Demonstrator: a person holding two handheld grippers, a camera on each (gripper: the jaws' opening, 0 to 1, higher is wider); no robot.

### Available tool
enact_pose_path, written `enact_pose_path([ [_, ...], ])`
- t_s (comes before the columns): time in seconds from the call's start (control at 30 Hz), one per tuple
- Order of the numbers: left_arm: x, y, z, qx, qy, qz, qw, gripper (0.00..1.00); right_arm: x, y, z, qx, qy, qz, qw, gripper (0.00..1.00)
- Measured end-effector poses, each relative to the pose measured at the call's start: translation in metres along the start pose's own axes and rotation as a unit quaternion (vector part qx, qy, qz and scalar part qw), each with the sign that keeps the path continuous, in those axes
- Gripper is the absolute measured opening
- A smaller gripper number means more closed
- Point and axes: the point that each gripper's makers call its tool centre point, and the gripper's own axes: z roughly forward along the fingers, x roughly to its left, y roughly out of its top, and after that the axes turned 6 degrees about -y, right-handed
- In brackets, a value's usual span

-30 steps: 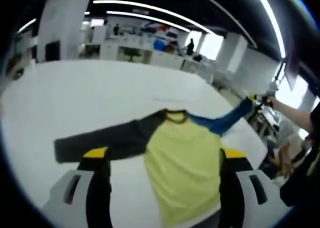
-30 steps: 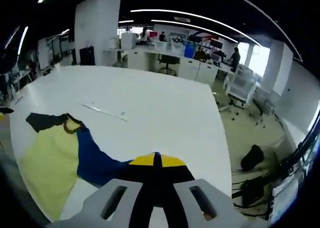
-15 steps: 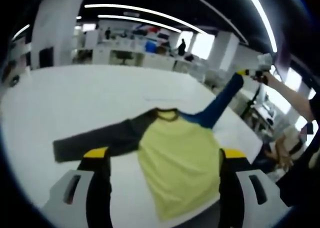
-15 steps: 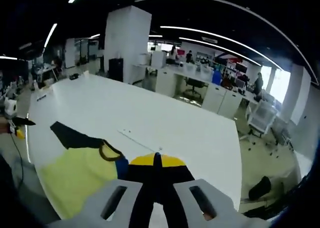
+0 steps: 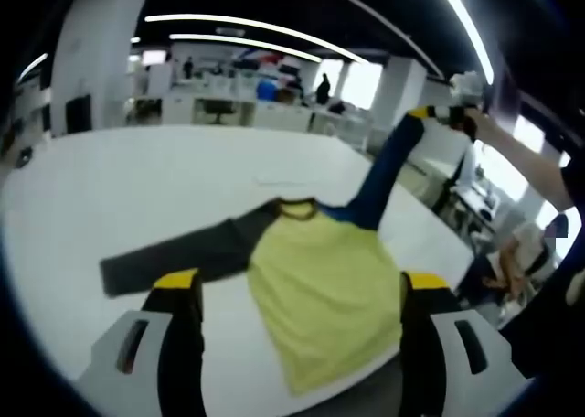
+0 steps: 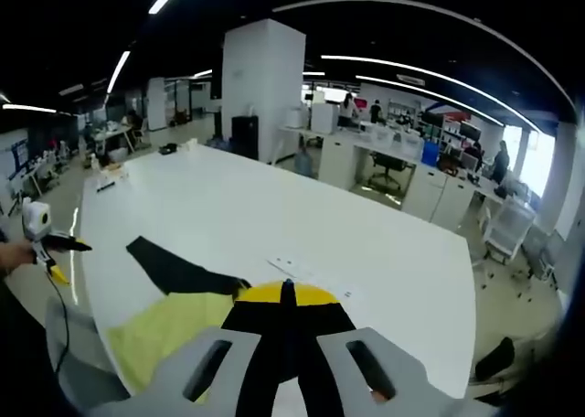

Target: Fold the garment on the visible template until the final outline fits inside the template.

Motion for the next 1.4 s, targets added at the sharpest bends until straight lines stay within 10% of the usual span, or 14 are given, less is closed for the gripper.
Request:
enact_pose_path([
  [0.5, 0.002, -0.01, -0.026, -0.012, 0.003, -0.013, 0.9998, 0.83, 0.052, 0.019, 0.006, 0.017, 0.012, 0.012, 0.9997, 0.01],
  [0.83, 0.0, -0.011, -0.035, -0.018, -0.003, -0.017, 0.9997, 0.82, 0.106, -0.002, 0.031, 0.061, -0.029, -0.011, 0.9977, 0.01],
  [1.0, 0.007, -0.012, -0.041, -0.02, 0.0, -0.019, 0.9996, 0.82, 0.15, -0.009, 0.052, 0.071, 0.013, 0.033, 0.9969, 0.01],
  [1.4, 0.021, -0.017, -0.048, -0.014, 0.008, -0.026, 0.9995, 0.82, 0.173, -0.017, 0.081, 0.087, 0.022, 0.055, 0.9945, 0.01],
])
